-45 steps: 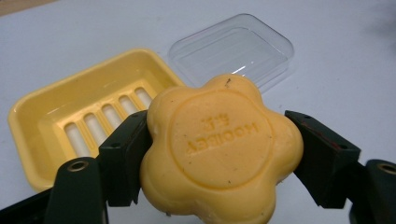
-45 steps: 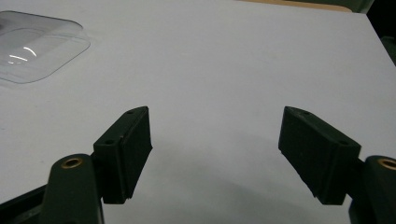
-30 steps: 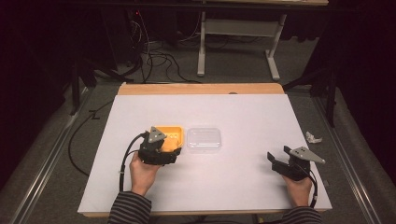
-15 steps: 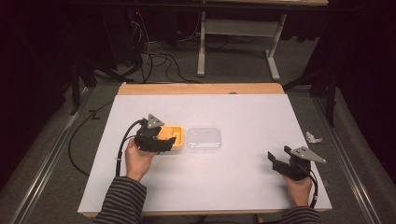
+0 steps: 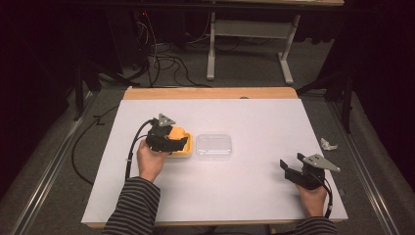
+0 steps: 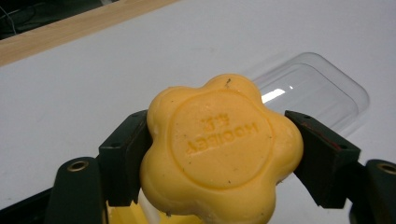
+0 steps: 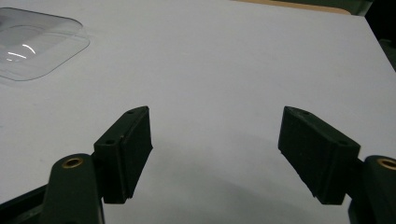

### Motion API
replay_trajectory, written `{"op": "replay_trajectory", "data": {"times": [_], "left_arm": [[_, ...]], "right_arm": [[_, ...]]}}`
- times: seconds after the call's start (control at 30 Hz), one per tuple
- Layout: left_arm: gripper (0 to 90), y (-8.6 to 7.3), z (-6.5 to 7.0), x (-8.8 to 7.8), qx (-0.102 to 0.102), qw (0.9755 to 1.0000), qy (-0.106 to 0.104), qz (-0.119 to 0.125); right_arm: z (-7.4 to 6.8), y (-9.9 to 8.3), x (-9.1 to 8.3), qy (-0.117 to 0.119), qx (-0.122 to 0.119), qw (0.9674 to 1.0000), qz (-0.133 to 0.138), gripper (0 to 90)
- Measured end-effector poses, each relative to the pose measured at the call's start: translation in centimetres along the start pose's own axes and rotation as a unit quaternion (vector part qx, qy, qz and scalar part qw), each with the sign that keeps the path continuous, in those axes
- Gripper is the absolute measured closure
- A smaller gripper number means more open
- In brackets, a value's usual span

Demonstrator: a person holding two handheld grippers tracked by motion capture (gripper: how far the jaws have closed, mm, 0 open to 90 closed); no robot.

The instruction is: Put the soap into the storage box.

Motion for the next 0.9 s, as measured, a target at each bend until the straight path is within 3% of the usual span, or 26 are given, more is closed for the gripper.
{"op": "replay_trajectory", "data": {"times": [0.33,0.9], "left_arm": [[27.5,-0.3,-1.3,1.3,-0.019,0.9996,0.018,-0.009],[27.4,-1.7,-1.6,3.7,-0.018,0.9984,0.032,-0.043]], "right_arm": [[0.0,0.0,0.0,0.0,-0.002,1.0,0.0,26.3],[0.0,0.0,0.0,0.001,-0.003,1.0,-0.001,26.2]]}}
Point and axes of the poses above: each handheld gripper's, and its own axes: x roughly forward along the jaws, y roughly out of its top, z roughly to its right, the point moved 8 cm from there along x, roughly forward along the jaws, and after that the axes turned 4 degrees about y, right-handed, at the moved point
